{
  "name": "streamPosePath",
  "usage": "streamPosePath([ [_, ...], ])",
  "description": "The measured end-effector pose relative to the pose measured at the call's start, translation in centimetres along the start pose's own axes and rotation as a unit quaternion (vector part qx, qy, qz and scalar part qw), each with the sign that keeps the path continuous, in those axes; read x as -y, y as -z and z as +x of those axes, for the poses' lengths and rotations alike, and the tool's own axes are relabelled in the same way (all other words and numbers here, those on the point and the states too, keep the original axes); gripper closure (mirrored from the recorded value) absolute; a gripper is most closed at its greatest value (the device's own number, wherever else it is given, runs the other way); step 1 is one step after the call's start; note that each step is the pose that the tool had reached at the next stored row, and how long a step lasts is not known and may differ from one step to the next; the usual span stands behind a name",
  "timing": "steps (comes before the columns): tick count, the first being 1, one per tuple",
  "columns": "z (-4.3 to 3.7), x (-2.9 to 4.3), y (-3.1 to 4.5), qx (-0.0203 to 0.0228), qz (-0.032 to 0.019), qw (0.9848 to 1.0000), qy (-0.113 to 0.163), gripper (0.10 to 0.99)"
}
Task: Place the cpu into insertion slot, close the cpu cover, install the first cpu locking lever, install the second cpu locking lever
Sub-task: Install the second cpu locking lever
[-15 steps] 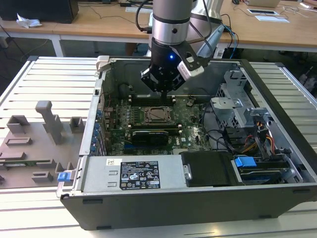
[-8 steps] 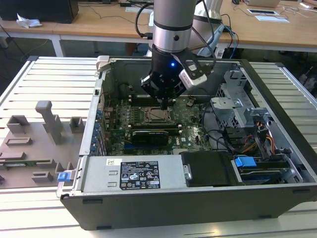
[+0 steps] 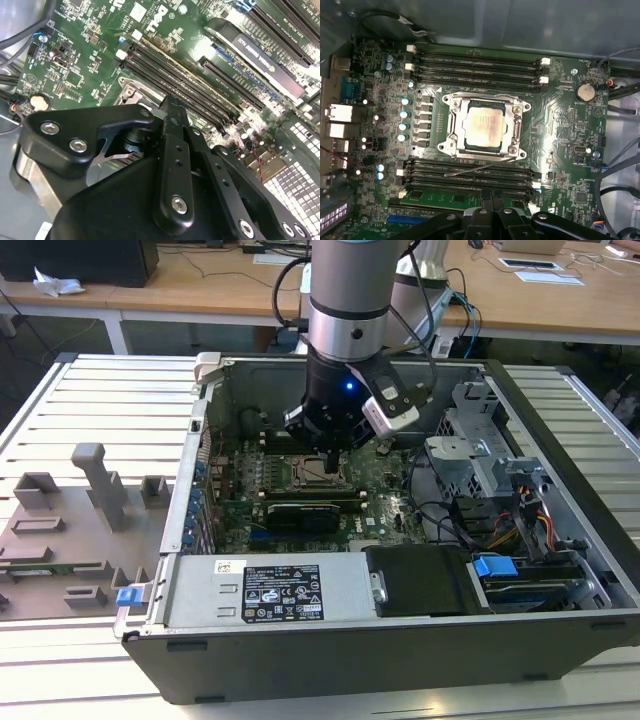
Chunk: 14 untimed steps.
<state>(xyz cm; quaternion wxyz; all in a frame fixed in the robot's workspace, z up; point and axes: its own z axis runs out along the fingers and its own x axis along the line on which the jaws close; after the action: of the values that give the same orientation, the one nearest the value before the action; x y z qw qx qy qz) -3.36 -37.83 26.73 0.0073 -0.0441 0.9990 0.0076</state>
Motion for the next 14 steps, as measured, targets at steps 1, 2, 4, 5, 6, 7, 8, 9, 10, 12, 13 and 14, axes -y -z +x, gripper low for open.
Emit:
streamPosePath([
  [1,0.00,0.02,-0.10,0.0000,-0.0003,1.0000,0.000,0.980],
  [2,0.01,0.05,-0.24,0.0001,-0.0009,1.0000,0.000,0.980],
  [4,0.01,0.09,-0.51,0.0006,-0.0079,1.0000,0.000,0.980],
  [5,0.01,0.09,-0.55,0.0011,-0.0126,0.9999,0.000,0.980],
  [6,0.02,0.11,-0.59,0.0023,-0.0257,0.9997,0.000,0.980],
  [7,0.03,0.11,-0.63,0.0027,-0.0309,0.9995,0.000,0.980],
  [8,0.07,0.12,-0.72,0.0029,-0.0332,0.9994,0.000,0.980],
  [9,0.12,0.12,-0.90,0.0031,-0.0339,0.9994,-0.001,0.980],
  [10,0.14,0.13,-1.07,0.0030,-0.0339,0.9994,0.000,0.980],
  [12,0.21,0.13,-1.49,0.0030,-0.0339,0.9994,0.000,0.980],
  [13,0.26,0.13,-1.82,0.0030,-0.0339,0.9994,0.000,0.980],
  [14,0.37,0.12,-2.09,0.0030,-0.0340,0.9994,0.000,0.980],
])
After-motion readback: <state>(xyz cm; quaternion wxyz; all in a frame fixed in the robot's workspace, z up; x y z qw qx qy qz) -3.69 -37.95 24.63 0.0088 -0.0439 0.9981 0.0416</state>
